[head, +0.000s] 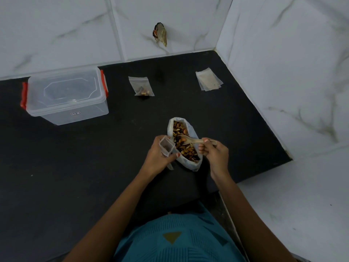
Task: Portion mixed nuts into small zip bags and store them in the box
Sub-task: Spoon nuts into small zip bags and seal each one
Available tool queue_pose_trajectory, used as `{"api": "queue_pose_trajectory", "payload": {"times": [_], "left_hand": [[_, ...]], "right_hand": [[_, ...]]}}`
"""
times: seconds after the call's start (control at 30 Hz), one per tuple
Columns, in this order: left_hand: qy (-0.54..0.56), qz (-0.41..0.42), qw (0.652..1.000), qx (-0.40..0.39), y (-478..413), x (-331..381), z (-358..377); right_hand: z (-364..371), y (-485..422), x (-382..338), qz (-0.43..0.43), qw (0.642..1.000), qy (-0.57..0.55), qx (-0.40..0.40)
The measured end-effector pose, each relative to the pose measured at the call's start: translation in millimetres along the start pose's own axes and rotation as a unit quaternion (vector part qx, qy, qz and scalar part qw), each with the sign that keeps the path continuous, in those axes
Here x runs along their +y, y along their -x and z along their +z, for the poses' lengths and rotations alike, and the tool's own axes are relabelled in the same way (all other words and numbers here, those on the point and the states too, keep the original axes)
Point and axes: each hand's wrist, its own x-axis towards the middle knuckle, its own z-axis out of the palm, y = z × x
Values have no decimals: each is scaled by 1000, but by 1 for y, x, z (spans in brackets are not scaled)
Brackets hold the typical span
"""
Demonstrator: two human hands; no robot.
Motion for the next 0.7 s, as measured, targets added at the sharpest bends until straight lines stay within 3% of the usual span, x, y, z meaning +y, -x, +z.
{"api": "queue_pose_trajectory", "payload": {"times": [0.1, 0.43, 0.7], "left_hand": [[-6, 2, 1000, 4, 0, -2, -1], [-24, 34, 999, 31, 2, -1, -2], [5, 94, 994, 55, 6, 12, 2]], "right_hand": [[-7, 0, -5, 24, 998, -64, 1], [-15, 8, -16, 30, 995, -95, -12], [-17, 36, -52, -35, 991, -106, -76]]}}
